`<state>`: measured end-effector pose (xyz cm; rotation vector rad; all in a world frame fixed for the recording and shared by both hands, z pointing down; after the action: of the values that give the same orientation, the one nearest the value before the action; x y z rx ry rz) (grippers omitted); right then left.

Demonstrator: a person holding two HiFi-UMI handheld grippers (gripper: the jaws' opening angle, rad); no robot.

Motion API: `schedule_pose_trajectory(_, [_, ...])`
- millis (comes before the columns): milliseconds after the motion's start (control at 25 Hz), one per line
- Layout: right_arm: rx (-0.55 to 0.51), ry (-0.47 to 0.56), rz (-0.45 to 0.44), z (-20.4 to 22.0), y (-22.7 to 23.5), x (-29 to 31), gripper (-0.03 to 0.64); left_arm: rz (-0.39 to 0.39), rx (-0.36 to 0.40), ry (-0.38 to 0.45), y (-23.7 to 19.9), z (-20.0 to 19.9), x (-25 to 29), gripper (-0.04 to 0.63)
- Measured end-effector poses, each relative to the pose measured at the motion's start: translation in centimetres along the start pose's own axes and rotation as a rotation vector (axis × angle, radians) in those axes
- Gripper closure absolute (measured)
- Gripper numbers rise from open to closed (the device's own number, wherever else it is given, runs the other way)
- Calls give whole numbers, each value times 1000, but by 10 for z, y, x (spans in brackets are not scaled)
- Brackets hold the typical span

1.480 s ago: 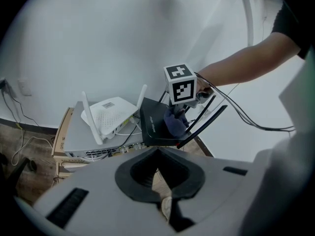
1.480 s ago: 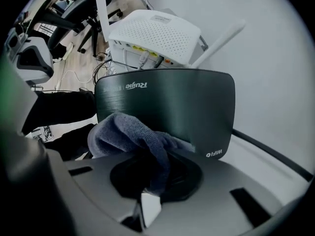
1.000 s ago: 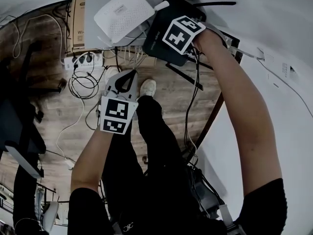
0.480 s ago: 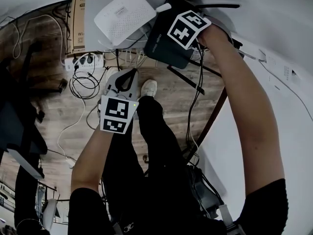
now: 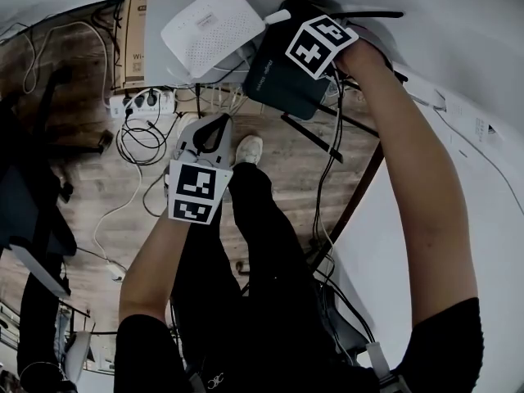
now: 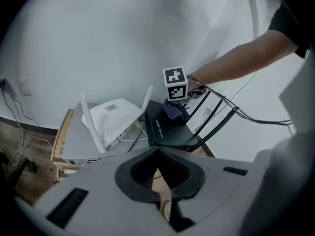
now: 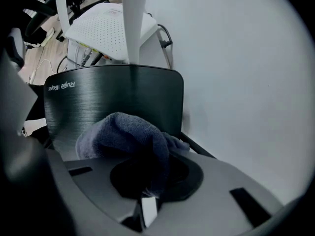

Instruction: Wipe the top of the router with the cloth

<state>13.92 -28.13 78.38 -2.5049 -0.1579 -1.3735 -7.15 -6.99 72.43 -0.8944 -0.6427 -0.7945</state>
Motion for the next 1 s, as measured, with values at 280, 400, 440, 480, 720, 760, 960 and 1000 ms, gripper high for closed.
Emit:
schedule_pose_trajectory(280, [43, 27, 6, 4, -1, 0, 601, -27, -20, 33, 7, -1, -6, 597])
schedule_pose_trajectory(400, [102, 31, -12, 9, 0, -4, 601, -28, -36, 46, 12, 0, -10, 596])
schedule_pose_trajectory(440, [102, 36, -3, 10, -1, -8, 601, -30, -41, 47, 13, 1, -12, 595])
schedule_pose_trajectory(480, [92, 45, 10, 10, -3, -13, 601, -33, -45, 46, 14, 3, -14, 597])
schedule_pose_trajectory(720, [152, 220, 41, 26, -10, -61, 600, -59, -102, 98, 17, -5, -32, 596])
schedule_pose_trajectory(760, [180, 262, 52, 31, -8, -71, 601, -64, -109, 111, 17, -8, -36, 596])
schedule_pose_trajectory(960, [277, 488, 158, 69, -9, -135, 601, -107, -124, 205, 20, -31, -66, 596])
schedule_pose_trajectory(1000, [312, 541, 172, 79, -12, -149, 601, -121, -114, 228, 22, -38, -75, 597])
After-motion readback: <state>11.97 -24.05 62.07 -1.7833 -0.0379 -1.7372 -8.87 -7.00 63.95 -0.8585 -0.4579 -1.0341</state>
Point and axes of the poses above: the fingertips, and each gripper's own axes: x forward along the fingers, y to its right, z out of its underside, the point moved 7 cm from there along -x, backward along the fingers, and after that the axes turned 6 degrees about -y, right-handed, at the moved point
